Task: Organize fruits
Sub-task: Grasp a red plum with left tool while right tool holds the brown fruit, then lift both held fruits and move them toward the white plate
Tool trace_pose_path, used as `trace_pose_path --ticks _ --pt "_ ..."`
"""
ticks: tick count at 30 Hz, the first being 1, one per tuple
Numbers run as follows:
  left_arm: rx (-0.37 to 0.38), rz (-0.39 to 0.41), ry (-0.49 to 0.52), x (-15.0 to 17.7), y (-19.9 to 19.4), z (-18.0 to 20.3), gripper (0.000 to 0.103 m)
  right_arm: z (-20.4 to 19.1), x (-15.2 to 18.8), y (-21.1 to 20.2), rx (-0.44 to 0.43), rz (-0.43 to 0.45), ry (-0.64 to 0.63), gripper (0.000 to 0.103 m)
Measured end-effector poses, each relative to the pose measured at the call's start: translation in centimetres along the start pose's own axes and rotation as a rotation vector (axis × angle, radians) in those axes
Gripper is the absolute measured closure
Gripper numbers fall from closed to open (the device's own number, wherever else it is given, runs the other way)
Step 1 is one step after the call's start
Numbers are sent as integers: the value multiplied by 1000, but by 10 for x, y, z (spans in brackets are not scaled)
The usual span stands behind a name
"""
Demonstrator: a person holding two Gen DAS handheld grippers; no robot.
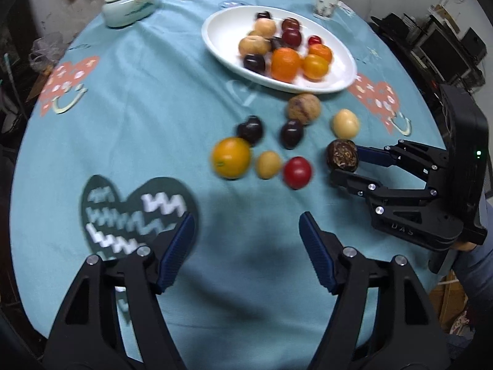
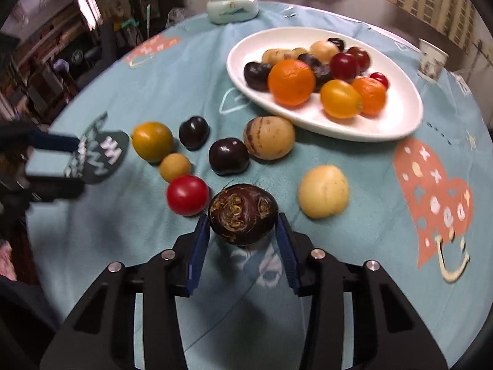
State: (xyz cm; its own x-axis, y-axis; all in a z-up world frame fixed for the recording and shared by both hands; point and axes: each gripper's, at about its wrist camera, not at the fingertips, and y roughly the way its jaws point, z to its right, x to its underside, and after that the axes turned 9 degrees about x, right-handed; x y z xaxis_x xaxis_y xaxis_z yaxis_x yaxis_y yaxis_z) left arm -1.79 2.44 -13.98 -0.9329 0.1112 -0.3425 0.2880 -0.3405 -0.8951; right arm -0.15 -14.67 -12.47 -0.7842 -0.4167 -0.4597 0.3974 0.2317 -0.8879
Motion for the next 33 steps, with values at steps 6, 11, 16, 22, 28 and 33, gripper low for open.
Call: trace_pose_path --ticks 6,11,16,22,28,33 --pt "36 -53 -67 -19 41 23 77 20 30 -16 17 -17 95 59" --pt "49 -43 -147 -29 58 27 80 28 41 -23 3 -21 111 59" --pt "69 -14 -212 -40 62 31 57 30 45 -26 -22 -20 84 59" --pt "-23 9 -259 -45 73 25 71 32 49 -26 -45 -24 51 59" --pt "-13 43 -247 -33 59 26 72 32 52 -29 -63 -14 34 59" --pt "-101 56 -121 -13 36 44 71 27 51 -36 -86 21 58 59"
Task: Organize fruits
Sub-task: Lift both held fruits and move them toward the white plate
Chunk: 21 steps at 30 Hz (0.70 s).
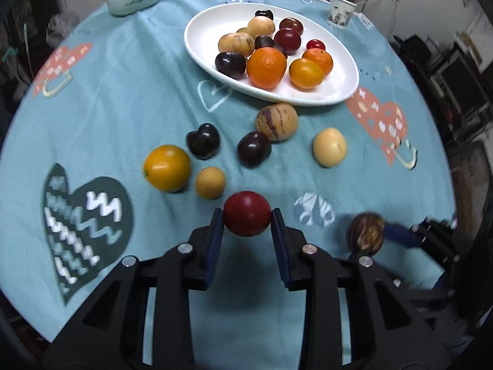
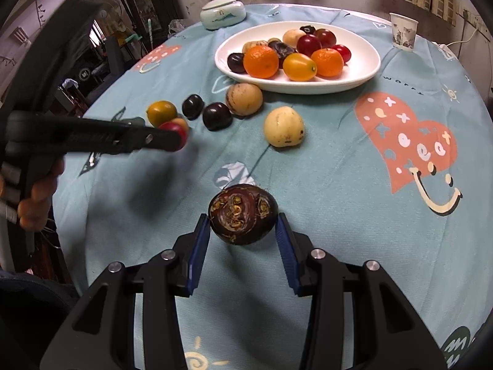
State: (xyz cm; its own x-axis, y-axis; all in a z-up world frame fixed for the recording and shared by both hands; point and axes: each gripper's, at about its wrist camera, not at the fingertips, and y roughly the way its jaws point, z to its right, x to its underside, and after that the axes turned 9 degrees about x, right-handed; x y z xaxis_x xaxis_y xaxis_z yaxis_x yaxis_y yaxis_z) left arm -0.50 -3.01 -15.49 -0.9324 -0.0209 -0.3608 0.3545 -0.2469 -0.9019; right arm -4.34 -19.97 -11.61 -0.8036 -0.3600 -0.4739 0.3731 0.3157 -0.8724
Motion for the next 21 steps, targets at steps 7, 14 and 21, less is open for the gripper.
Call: trace_pose_path --ticks 7,14,21 --pt "-152 -2 167 18 -10 9 71 -21 -4 -6 -35 43 53 59" --pt "-136 19 222 19 -24 6 71 -39 -3 -16 -34 69 91 59" --pt "-95 21 267 18 -28 4 71 -51 5 -24 -13 78 139 59"
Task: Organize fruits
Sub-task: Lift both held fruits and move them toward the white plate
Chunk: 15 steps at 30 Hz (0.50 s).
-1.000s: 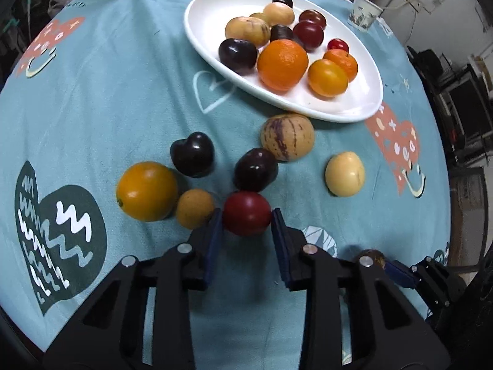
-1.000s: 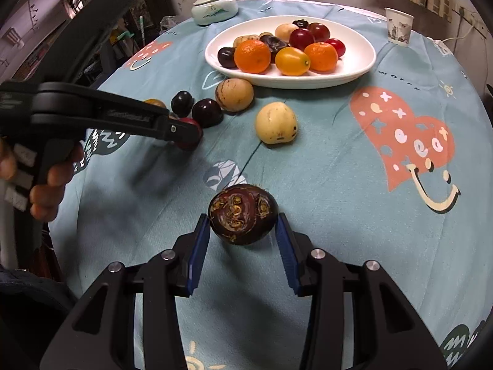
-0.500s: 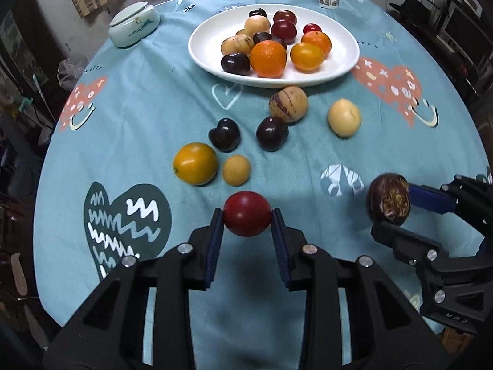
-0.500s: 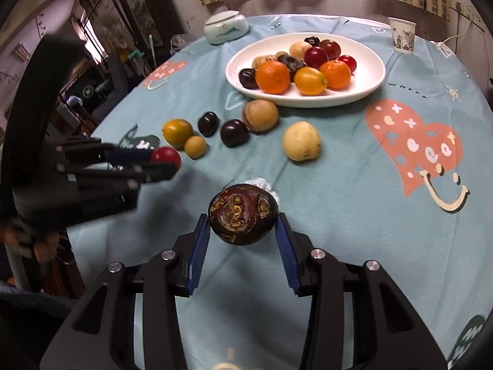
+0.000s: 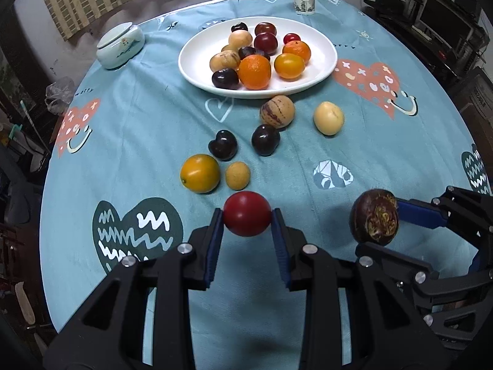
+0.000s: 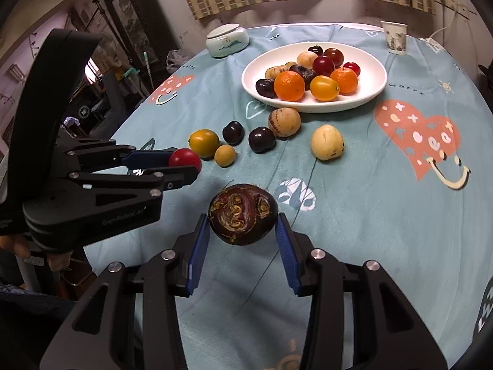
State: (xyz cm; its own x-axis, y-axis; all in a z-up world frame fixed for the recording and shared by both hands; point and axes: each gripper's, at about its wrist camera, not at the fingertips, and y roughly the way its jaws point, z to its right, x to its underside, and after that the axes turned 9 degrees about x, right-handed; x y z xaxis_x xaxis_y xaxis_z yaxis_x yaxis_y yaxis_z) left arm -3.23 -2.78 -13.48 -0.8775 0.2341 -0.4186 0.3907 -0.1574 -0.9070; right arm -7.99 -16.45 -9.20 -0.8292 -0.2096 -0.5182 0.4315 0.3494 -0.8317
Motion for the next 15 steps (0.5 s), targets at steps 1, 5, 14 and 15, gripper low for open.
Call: trace_pose_path --ticks 1,5,14,15 --pt "6 -1 5 0 0 0 71 -2 2 0 4 -5 4 59" --pt "29 -7 22 0 3 -3 71 -4 7 2 23 -24 19 59" --pt "67 -23 59 -8 11 -4 71 -6 6 16 52 -66 29 59" --pt "72 -24 56 -10 12 -6 71 -6 5 16 53 -65 31 59"
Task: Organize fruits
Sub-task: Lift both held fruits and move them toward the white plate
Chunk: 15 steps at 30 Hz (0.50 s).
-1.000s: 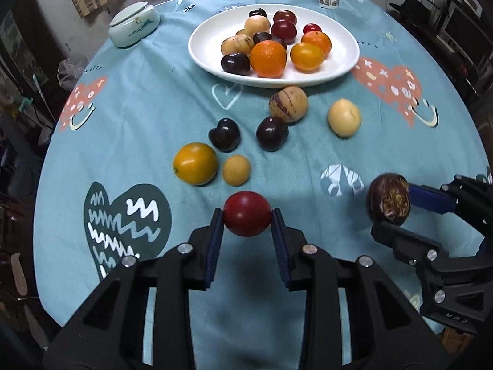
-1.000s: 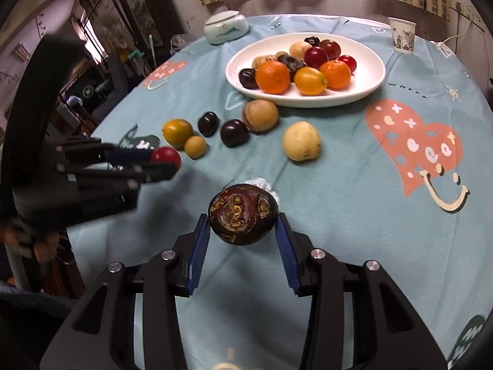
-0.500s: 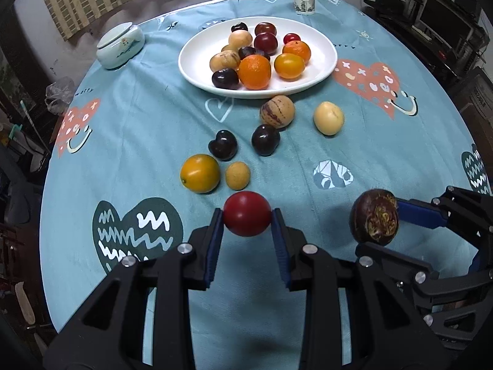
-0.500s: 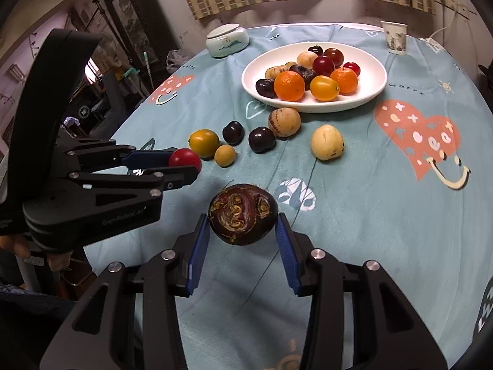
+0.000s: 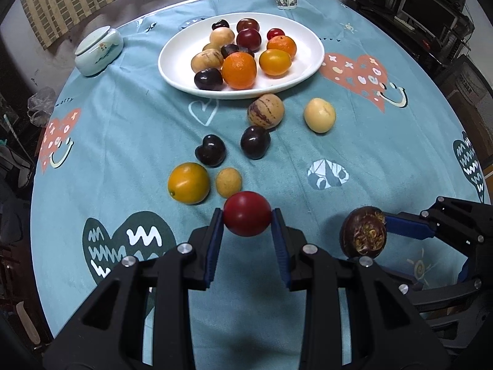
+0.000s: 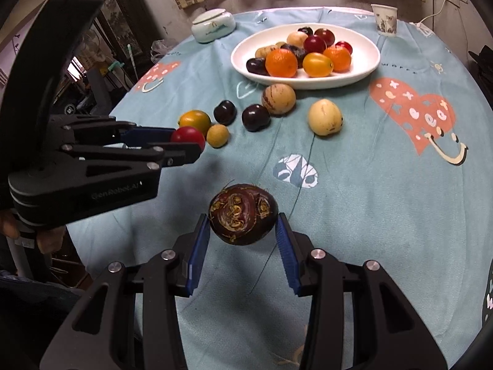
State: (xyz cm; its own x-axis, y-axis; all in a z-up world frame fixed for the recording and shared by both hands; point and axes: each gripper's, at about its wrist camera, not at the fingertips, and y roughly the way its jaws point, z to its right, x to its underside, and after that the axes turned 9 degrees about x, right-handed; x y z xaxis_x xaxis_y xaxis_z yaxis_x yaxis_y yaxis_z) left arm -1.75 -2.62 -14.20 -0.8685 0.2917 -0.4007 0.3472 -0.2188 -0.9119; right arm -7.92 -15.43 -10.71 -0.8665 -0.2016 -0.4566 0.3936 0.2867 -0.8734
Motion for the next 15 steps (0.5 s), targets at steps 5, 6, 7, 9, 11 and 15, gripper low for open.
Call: trace_pose_path --ticks 5,6,7,9,11,15 --pt "41 37 -29 0 -7 -18 71 2 -7 2 -3 3 -7 59" --pt "49 49 -41 1 -10 -24 71 3 -8 3 -2 3 -6 59" --pt "53 54 -51 3 -12 -29 71 4 -9 3 -3 2 -5 59" --pt "62 64 -79 7 -18 -42 71 6 -11 4 -8 -3 -2 59" --pt "58 55 -95 9 -18 -50 71 10 -12 8 -21 -24 -3 59" --pt "53 28 -107 1 -10 -58 71 13 -16 22 -17 -65 -22 59"
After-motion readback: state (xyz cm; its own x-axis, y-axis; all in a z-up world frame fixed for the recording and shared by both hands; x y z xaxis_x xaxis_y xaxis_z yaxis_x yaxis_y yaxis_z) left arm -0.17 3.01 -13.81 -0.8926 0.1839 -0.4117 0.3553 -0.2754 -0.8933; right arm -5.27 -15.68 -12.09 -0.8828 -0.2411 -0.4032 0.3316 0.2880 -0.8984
